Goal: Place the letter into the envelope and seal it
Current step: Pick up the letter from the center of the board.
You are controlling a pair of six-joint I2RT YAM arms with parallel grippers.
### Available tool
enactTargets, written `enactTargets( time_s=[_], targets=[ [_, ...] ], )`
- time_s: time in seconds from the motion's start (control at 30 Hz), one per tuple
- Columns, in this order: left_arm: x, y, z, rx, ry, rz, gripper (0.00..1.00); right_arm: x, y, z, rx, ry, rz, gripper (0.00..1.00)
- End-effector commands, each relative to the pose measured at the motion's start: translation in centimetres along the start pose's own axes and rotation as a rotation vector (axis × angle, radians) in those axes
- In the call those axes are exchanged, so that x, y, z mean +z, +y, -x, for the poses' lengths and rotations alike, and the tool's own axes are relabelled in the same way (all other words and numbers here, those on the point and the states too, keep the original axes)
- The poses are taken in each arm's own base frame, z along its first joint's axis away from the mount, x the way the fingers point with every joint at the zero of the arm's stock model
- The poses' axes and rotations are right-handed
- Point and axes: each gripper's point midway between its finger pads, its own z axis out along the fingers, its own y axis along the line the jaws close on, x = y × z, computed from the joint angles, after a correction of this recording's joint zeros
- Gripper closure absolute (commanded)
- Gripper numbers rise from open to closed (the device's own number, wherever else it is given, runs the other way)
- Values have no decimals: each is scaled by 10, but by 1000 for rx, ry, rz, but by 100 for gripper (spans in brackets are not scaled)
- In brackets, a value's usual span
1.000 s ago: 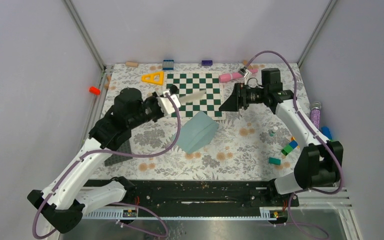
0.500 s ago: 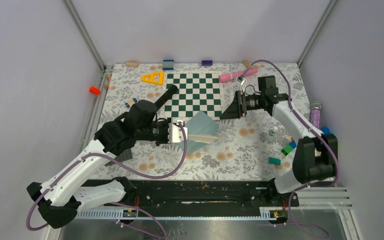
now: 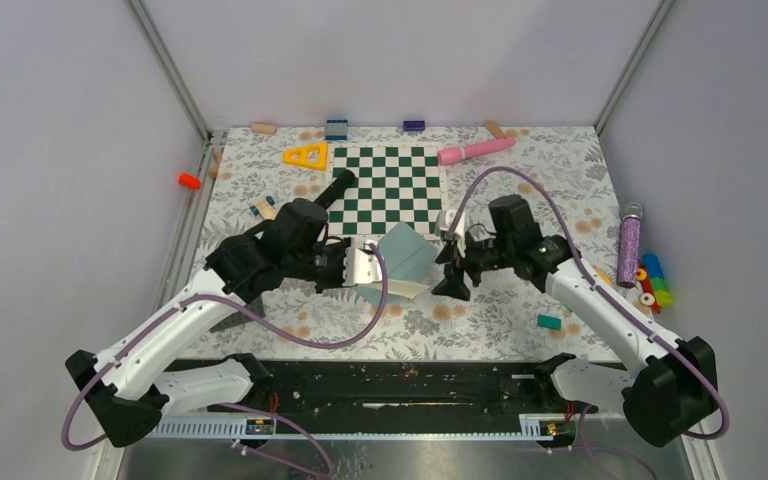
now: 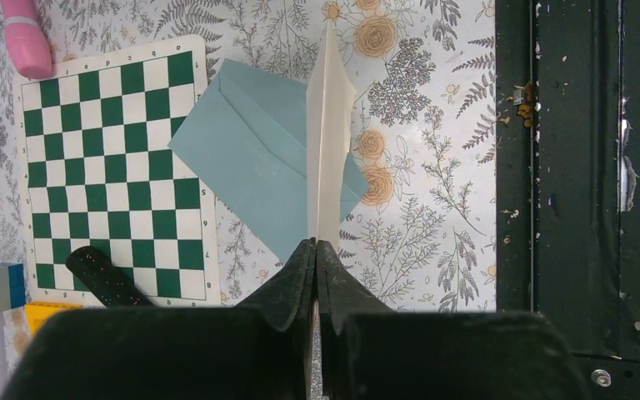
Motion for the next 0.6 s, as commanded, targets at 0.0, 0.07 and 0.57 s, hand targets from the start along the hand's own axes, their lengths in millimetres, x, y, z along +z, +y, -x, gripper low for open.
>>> enactTargets(
  time_s=[0.0, 0.07, 0.57],
  targets=[
    [-10, 1, 22, 33, -82, 10, 100, 11, -24, -22, -189, 79, -141, 22],
    [-12, 0, 24, 29, -93, 9, 100, 14, -27, -23, -224, 85, -159, 23],
    [-14, 0, 28, 22, -115, 23, 100, 33, 8, -20, -314, 83, -49, 28]
  ],
)
